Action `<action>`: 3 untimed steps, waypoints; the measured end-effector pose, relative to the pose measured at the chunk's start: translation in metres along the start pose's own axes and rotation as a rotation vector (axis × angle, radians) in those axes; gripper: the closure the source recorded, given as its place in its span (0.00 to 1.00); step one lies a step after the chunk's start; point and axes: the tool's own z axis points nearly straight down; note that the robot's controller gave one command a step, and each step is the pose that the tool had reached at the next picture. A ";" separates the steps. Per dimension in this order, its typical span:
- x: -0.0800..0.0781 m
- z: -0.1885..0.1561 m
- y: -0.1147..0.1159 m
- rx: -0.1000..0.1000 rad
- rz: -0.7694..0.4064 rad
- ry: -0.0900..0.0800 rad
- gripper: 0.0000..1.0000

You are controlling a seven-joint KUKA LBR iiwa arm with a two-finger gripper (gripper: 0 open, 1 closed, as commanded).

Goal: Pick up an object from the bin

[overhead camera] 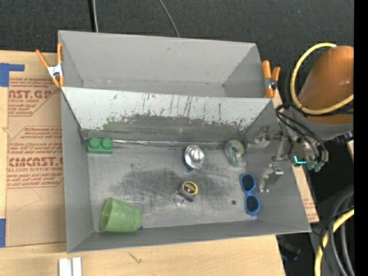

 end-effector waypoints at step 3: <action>0.013 0.141 -0.043 -0.015 -0.819 -0.001 0.00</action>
Offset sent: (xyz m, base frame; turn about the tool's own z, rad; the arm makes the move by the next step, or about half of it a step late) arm -0.0147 -0.0466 -0.1719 -0.4013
